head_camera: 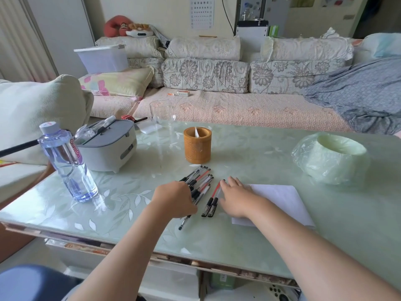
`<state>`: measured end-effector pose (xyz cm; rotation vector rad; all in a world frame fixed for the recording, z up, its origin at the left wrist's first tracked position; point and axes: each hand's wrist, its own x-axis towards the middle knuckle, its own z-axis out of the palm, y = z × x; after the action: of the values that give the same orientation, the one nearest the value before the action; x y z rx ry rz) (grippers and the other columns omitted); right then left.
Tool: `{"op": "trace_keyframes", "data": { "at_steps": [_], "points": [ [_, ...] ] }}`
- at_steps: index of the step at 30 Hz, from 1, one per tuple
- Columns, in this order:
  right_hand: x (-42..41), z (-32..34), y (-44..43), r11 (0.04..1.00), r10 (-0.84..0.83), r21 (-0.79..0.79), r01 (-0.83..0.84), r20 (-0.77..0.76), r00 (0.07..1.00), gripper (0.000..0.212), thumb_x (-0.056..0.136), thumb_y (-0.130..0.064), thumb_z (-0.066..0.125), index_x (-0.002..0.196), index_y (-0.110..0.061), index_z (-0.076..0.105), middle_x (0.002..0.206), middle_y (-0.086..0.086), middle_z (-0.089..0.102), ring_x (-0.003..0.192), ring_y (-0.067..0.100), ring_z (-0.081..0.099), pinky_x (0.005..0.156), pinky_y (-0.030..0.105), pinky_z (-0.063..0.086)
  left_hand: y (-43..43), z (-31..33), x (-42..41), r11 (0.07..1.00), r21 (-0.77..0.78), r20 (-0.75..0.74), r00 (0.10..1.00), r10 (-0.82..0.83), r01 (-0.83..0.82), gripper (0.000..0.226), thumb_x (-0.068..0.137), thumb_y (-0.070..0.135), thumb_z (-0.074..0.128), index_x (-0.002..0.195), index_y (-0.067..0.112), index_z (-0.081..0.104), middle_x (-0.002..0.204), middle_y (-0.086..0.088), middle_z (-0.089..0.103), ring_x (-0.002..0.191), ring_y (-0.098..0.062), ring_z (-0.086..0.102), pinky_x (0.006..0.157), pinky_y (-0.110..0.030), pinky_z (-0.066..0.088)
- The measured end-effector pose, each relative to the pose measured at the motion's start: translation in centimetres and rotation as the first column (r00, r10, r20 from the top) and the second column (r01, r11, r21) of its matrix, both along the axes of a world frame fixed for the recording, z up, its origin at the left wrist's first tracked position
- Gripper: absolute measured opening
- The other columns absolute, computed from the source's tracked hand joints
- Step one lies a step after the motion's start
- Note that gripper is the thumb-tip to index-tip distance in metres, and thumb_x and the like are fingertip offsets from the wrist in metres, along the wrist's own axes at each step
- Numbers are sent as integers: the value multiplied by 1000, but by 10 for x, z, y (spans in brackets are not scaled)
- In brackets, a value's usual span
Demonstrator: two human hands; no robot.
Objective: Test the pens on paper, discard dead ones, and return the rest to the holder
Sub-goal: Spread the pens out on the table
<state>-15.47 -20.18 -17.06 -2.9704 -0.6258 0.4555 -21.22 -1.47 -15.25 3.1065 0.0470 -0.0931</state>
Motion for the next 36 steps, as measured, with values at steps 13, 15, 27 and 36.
{"op": "trace_keyframes", "data": {
  "at_steps": [13, 15, 27, 36],
  "points": [
    [8, 12, 11, 914, 357, 46, -403, 382, 852, 28, 89, -15, 56, 101, -36, 70, 105, -8, 63, 103, 18, 50, 90, 34, 29, -19, -15, 23, 996, -82, 136, 990, -26, 38, 30, 82, 53, 57, 86, 23, 61, 88, 5, 65, 88, -20, 61, 66, -29, 46],
    [10, 12, 13, 907, 385, 25, -419, 350, 854, 28, 89, -16, 56, 101, -37, 70, 105, -9, 63, 104, 18, 51, 90, 34, 31, -14, -15, 23, 990, -136, 107, 994, -28, 43, 37, 83, 58, 56, 85, 22, 62, 84, 5, 64, 82, -19, 60, 67, -31, 50],
    [14, 6, 20, 860, 491, -67, -506, 383, 783, 38, 87, -1, 51, 108, -29, 67, 104, -2, 58, 104, 22, 51, 87, 36, 38, -12, -5, 5, 988, -128, 17, 997, -78, 80, 24, 81, 44, 61, 91, 23, 64, 91, 5, 65, 88, -19, 60, 74, -30, 51],
    [21, 13, -5, 883, 275, 208, -421, 498, 822, 28, 91, -30, 62, 119, -25, 62, 117, -1, 58, 113, 21, 50, 93, 36, 38, -16, 2, 10, 991, -132, 220, 976, 3, 27, 19, 92, 36, 49, 102, 31, 64, 96, 7, 67, 91, -20, 61, 66, -28, 44]
  ]
}}
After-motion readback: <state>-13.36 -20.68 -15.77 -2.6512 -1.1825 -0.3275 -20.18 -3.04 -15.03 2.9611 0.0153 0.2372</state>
